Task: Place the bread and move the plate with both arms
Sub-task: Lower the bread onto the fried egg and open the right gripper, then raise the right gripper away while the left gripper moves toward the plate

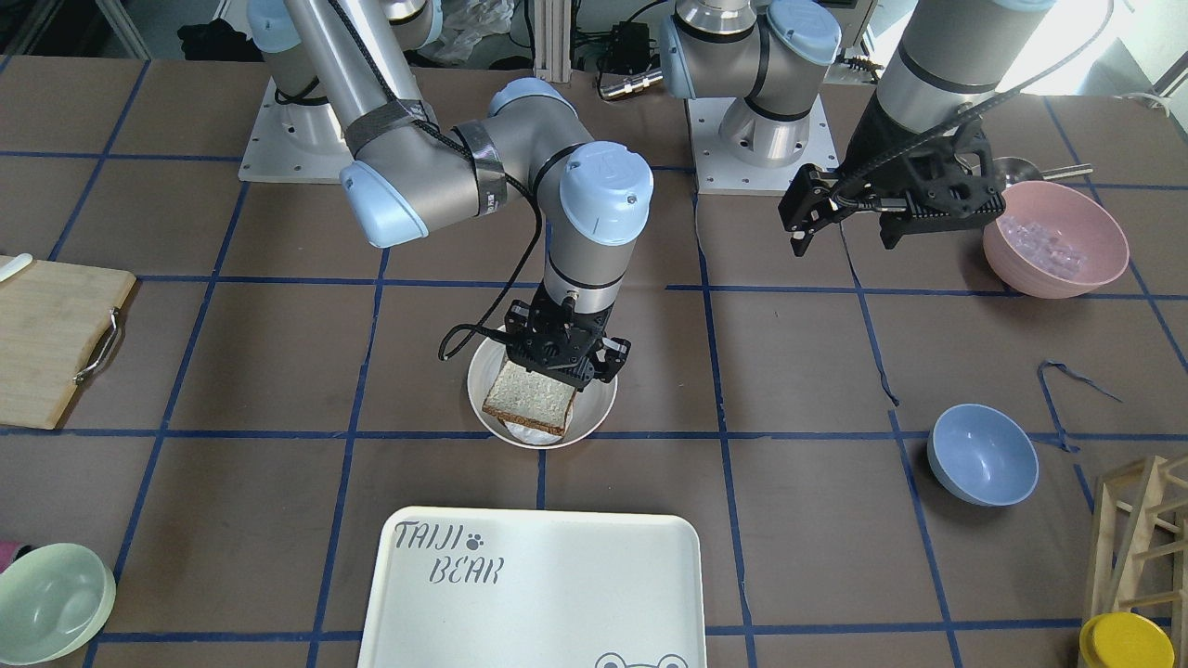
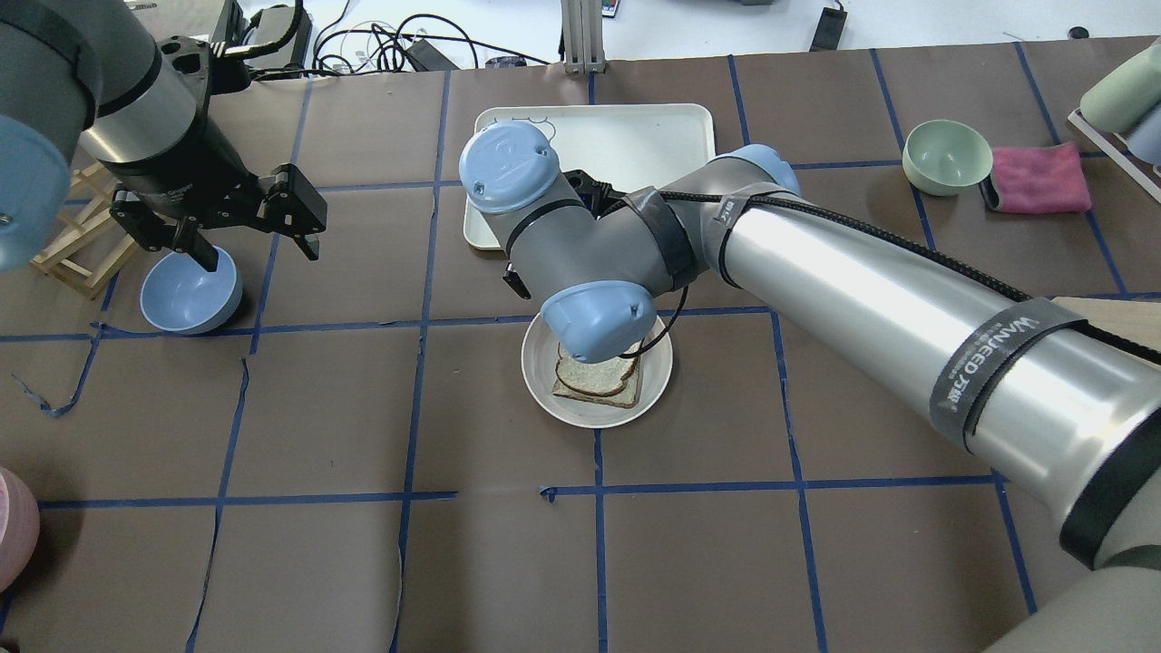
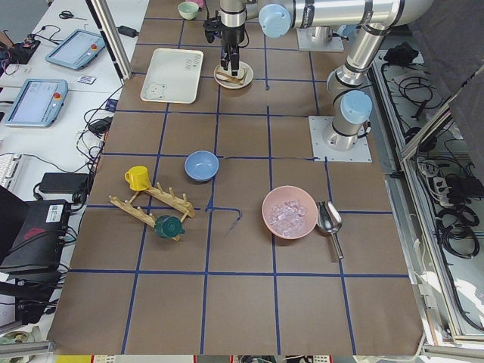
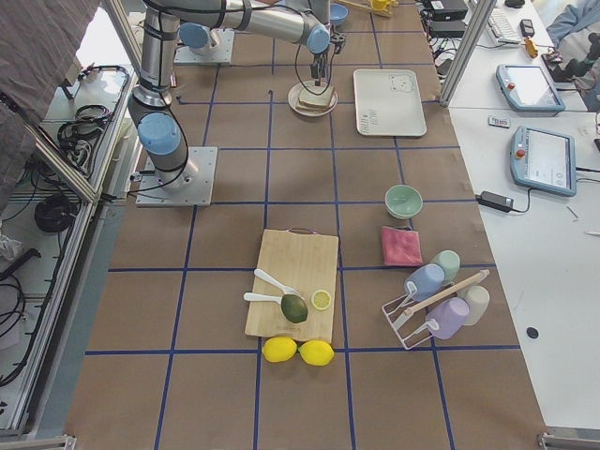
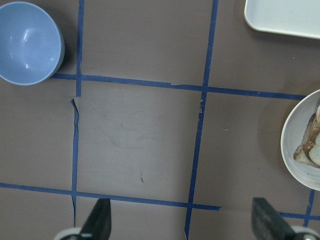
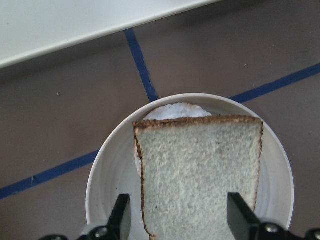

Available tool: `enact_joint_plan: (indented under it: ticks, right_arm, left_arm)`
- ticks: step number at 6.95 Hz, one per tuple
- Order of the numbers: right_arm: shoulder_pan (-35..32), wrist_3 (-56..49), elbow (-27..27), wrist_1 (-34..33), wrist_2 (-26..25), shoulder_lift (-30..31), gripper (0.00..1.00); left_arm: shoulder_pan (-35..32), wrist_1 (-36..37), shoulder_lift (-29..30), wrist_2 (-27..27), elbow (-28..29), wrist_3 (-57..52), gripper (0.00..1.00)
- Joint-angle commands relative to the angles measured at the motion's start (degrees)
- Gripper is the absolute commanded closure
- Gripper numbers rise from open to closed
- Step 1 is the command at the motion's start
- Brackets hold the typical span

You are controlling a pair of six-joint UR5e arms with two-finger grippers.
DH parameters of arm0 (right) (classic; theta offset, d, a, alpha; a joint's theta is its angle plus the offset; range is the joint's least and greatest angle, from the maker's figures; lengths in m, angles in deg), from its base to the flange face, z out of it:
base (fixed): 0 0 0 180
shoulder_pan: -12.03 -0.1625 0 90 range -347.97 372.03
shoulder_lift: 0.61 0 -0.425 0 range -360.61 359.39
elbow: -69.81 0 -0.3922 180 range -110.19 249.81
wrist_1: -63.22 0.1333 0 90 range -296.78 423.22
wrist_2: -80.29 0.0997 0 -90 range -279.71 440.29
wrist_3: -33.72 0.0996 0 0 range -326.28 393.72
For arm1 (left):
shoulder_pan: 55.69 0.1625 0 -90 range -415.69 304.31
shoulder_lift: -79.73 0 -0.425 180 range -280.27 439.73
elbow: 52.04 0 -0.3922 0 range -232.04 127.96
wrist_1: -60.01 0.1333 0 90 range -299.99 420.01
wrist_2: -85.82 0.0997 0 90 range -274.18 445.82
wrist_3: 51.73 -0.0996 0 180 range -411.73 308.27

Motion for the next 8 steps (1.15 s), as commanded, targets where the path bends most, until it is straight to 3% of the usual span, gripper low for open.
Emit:
enact_joint_plan:
  ticks: [1, 4, 6, 8]
  right_arm:
    - [5.85, -12.75, 0.10, 0.72, 0.87, 3.88, 0.00]
    - [17.19, -39.65, 1.67, 9.48, 5.01, 12.76, 0.00]
    - [19.87, -48.83, 4.31, 15.39, 5.53, 18.29, 0.00]
    - [22.66, -51.32, 4.49, 19.15, 7.03, 22.61, 0.00]
  left_arm:
    - [0.00, -0.52, 0.03, 0.33, 0.09, -0.09, 0.00]
    - [0.88, 0.35, 1.34, -0.37, -1.91, 0.25, 0.00]
    - [-1.12, 12.87, 4.32, -0.90, -7.10, 2.61, 0.00]
    - [-6.74, 20.88, 9.14, -1.08, -7.82, 4.72, 0.00]
